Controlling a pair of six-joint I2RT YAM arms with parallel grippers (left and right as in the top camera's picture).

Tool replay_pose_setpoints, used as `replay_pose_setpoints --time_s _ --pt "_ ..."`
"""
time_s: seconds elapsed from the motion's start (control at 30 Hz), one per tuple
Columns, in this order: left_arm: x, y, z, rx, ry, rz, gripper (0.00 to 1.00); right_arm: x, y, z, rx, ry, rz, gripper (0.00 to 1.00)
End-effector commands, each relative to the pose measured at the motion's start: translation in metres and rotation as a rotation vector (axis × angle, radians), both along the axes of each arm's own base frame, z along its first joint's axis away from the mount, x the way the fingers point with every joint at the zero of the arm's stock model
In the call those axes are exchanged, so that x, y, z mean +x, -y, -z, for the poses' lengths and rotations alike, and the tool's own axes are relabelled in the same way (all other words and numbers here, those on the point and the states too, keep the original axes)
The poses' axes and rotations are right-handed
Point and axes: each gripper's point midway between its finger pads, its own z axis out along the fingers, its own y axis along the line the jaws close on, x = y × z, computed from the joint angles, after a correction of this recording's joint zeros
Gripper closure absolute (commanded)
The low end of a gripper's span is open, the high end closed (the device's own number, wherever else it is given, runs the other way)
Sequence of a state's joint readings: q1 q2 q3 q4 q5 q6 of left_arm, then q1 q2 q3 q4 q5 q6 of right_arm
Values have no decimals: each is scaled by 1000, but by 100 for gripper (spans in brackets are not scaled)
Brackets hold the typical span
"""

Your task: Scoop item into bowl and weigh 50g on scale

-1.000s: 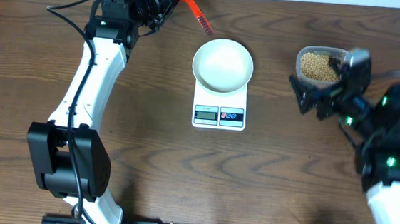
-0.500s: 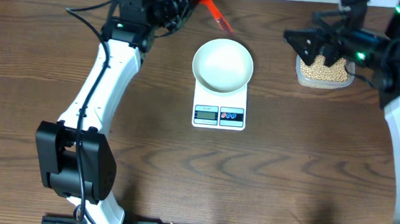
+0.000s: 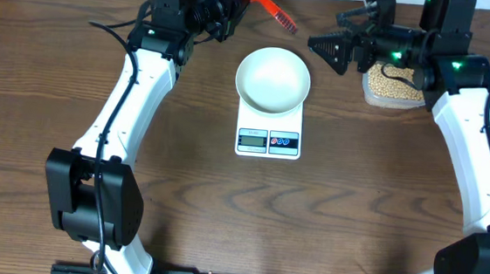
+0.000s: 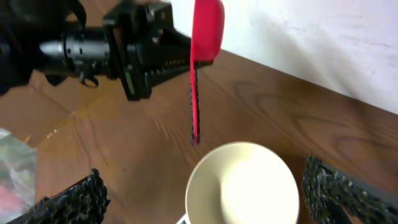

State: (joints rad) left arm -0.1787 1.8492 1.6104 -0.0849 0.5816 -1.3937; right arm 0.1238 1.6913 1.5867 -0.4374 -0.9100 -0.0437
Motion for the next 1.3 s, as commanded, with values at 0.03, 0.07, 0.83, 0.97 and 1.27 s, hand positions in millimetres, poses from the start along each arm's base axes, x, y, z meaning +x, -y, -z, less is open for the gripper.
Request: replay_pose_setpoints --time_s 0.03,0.07,0.83,0.97,1.27 --pt "-4 1 -22 -115 -50 -35 93 1 -10 -21 99 -74 30 1" --pt "-4 3 -22 -135 -68 -41 93 5 -9 -22 114 -102 62 1" --pt "-29 45 -22 -373 -336 -4 93 26 -27 -34 164 -114 240 64" --pt "-32 45 -15 -354 -358 -4 93 24 -33 -34 159 -109 227 67" --pt "-35 48 -16 -297 -294 48 93 20 -34 -27 134 -124 219 75"
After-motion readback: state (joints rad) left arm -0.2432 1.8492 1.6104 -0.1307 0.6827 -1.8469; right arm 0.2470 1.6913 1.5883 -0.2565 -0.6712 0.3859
